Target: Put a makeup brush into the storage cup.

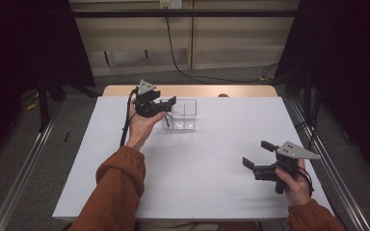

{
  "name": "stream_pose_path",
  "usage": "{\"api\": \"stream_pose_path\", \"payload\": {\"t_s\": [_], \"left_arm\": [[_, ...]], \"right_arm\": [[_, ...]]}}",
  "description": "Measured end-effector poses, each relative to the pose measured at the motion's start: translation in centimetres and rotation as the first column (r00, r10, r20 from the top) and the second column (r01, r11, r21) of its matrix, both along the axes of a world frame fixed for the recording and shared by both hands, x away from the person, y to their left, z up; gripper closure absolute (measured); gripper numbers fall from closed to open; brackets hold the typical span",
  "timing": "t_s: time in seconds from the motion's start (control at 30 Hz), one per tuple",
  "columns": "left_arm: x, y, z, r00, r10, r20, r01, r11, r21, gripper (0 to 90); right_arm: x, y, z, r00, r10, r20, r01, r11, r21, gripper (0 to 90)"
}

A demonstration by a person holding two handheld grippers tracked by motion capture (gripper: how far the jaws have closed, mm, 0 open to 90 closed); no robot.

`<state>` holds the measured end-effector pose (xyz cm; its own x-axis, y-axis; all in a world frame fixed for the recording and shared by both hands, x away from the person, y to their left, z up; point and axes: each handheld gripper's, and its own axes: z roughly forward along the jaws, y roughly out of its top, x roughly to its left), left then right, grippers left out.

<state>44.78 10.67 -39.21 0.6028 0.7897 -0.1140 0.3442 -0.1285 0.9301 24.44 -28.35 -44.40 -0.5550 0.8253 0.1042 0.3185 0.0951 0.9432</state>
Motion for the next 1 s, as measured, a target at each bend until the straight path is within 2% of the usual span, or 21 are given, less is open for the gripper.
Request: {"api": "stream_pose_path", "payload": {"t_s": [0.17, 0.27, 0.37, 0.43, 0.6, 1.0], "left_arm": [[0.2, 0.3, 0.0, 0.9998, 0.019, -0.004, -0.019, 0.9998, -0.009, 14.1], [0.2, 0.4, 0.1, 0.9997, 0.022, 0.005, -0.022, 0.9997, -0.01, 9.8], [0.2, 0.4, 0.1, 0.9998, 0.018, 0.01, -0.018, 0.9998, -0.01, 5.9], [0.3, 0.4, 0.0, 0.9999, -0.002, 0.014, 0.002, 0.9999, -0.014, 3.4], [0.3, 0.6, 0.1, 0.9995, -0.016, 0.027, 0.017, 0.9993, -0.032, 3.2], [0.0, 1.3, 0.5, 0.9993, -0.012, 0.034, 0.013, 0.9998, -0.016, 2.9]], "right_arm": [[0.1, 0.0, 0.0, 1.0, 0.0, -0.001, 0.0, 1.0, 0.0, 1.9], [0.1, 0.0, 0.0, 1.0, 0.001, 0.002, -0.001, 1.0, 0.0, 1.9], [0.0, -0.1, 0.0, 1.0, 0.0, 0.0, 0.0, 1.0, 0.001, 1.9], [0.0, -0.1, 0.0, 1.0, -0.002, 0.002, 0.002, 1.0, 0.003, 1.8], [0.0, -0.3, 0.0, 1.0, -0.008, -0.001, 0.008, 1.0, 0.005, 1.8], [-0.1, -0.4, 0.0, 0.9998, -0.01, -0.015, 0.01, 1.0, 0.002, 1.6]]}}
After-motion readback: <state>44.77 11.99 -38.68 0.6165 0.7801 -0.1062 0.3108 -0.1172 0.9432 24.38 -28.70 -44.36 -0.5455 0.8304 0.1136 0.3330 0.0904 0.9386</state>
